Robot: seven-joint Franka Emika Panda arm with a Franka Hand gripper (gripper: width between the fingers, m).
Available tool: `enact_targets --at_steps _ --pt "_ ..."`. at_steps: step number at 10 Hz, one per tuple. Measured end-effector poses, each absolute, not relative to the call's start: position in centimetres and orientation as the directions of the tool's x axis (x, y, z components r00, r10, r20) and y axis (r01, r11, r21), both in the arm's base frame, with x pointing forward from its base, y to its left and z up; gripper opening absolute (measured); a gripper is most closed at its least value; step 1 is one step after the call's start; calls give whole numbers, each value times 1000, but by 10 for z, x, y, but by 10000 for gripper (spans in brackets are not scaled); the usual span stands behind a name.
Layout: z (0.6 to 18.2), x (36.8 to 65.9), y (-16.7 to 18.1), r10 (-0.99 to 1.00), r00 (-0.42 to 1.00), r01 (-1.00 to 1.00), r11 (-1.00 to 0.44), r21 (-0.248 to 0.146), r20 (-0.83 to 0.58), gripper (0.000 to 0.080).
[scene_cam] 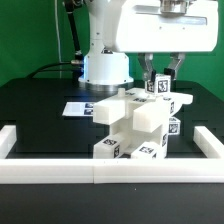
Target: Assemble chair
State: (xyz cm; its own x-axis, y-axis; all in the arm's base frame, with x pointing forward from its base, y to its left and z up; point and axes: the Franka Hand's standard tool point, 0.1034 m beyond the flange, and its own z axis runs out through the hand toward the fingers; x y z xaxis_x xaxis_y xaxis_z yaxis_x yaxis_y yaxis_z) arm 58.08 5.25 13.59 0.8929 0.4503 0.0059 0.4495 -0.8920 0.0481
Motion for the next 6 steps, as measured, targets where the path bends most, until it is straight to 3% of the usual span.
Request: enact_targets --at_steps 6 --pt "136 584 51 449 894 448 -893 51 8 290"
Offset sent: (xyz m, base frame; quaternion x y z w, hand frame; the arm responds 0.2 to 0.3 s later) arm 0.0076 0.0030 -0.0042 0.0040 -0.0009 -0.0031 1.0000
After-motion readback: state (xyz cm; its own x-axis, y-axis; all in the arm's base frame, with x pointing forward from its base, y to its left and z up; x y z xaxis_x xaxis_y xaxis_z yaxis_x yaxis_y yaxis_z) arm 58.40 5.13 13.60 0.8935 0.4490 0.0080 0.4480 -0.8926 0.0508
